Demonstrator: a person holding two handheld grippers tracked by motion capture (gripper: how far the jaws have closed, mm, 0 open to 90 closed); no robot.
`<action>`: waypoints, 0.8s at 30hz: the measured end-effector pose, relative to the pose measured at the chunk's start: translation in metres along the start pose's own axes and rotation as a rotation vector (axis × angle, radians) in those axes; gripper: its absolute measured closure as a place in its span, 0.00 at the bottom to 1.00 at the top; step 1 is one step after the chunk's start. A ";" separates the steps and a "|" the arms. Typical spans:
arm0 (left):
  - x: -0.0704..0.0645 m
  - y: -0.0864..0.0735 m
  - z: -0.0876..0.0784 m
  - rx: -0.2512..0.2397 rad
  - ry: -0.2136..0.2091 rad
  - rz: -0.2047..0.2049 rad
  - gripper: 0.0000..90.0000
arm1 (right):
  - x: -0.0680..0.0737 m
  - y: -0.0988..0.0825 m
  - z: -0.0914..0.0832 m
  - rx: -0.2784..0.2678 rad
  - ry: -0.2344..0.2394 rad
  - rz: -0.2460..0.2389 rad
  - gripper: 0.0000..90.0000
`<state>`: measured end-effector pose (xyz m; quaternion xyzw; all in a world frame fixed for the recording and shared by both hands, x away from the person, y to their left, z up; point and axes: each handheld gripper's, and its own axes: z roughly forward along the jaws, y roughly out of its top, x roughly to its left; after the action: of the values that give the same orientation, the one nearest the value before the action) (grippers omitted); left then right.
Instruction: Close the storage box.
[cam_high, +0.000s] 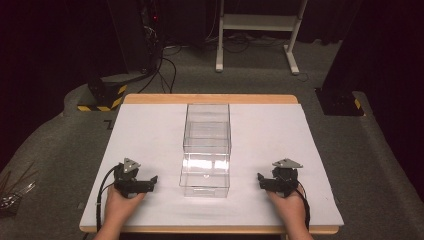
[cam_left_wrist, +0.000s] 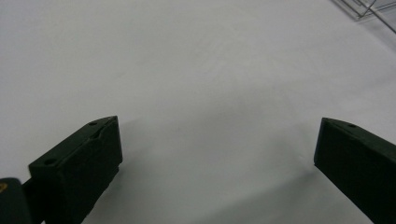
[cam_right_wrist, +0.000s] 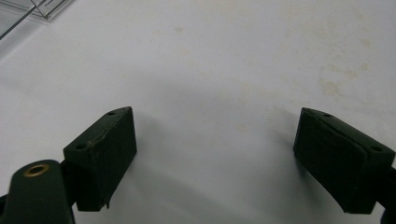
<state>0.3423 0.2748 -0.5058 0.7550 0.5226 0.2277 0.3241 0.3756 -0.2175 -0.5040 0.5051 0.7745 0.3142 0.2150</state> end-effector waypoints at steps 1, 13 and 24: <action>0.000 0.000 -0.002 -0.011 -0.007 0.006 0.01 | 0.000 0.000 0.000 0.000 0.000 0.000 0.14; -0.005 0.006 -0.024 -0.121 -0.084 -0.001 0.00 | 0.000 0.000 0.000 0.000 0.000 -0.001 0.15; -0.023 0.018 -0.045 -0.237 -0.156 0.021 0.00 | 0.000 0.000 0.000 -0.001 -0.001 -0.001 0.15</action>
<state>0.3148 0.2604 -0.4616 0.7323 0.4573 0.2320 0.4481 0.3755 -0.2175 -0.5040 0.5047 0.7746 0.3142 0.2155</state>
